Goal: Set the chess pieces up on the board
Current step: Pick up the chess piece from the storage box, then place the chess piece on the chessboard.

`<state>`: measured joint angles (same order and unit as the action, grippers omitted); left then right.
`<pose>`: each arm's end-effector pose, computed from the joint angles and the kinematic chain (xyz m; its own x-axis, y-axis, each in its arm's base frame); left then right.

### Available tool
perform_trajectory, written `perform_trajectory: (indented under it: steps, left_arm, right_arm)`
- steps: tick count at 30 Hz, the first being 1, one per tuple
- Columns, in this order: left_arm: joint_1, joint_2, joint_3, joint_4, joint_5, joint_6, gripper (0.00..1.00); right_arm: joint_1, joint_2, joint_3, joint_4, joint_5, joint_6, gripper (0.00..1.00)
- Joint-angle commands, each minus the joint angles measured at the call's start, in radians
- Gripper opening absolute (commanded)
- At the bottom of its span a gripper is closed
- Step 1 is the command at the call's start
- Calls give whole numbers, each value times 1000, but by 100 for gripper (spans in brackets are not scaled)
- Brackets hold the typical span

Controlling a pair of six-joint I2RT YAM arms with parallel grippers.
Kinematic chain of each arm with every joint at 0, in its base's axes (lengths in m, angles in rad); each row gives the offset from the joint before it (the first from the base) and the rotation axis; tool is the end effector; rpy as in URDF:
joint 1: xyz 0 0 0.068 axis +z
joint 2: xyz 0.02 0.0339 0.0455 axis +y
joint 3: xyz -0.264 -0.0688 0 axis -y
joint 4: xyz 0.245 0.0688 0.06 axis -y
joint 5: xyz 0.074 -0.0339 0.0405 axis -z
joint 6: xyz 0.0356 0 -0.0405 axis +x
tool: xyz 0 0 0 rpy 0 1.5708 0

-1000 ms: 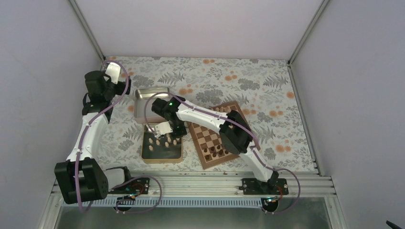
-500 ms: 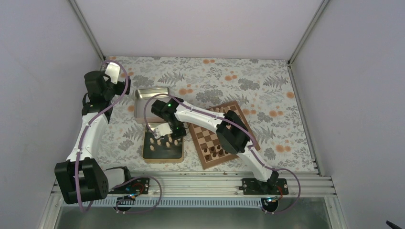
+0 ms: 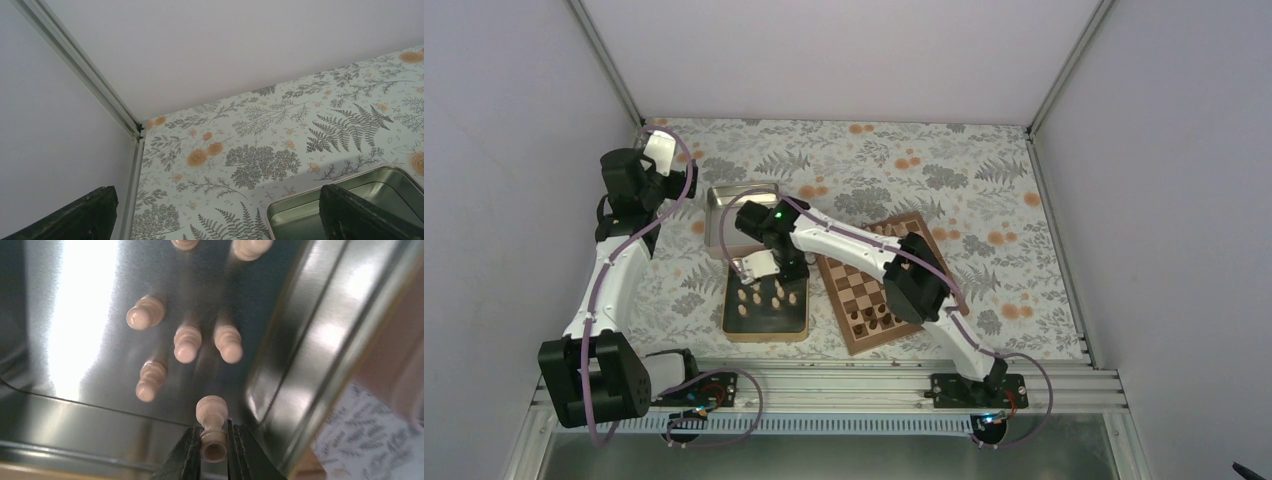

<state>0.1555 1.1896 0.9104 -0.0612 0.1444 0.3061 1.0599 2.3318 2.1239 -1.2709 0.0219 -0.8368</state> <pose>0.2742 0.0378 0.3122 -0.3203 0.2516 -0.9133 0.0810 0.9678 0.2382 0.2277 0.4046 0.2037 0.3207 -0.9461 -0.0453 -0.9450 -0.3163 -0.0828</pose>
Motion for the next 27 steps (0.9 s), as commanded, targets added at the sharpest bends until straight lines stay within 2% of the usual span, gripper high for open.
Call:
perform_trajectory:
  steps: [1,7,14,18,21,24,27]
  left_arm:
    - [8,-19,-2,15,21,-1,100]
    - [9,-22,-2,17,14,-1,100]
    - [9,-9,-2,19,21,-1,100]
    - [9,-4,1,17,24,-1,100]
    - [9,-4,2,16,21,0,100]
    - [9,-5,2,15,20,0,100]
    - [9,-1,3,14,20,-1,100]
  right_arm:
    - [2,-120,13,-16,62,13,7]
    - [-114,-290,-47,-15,111,25,7]
    - [-457,-432,-111,-12,66,-41,8]
    - [-670,-446,-163,13,1,-103,8]
    - [-781,-435,-223,48,-38,-138,8]
    - [-848,-400,-283,72,-70,-154,7]
    - [-864,-366,-352,106,-76,-156,7]
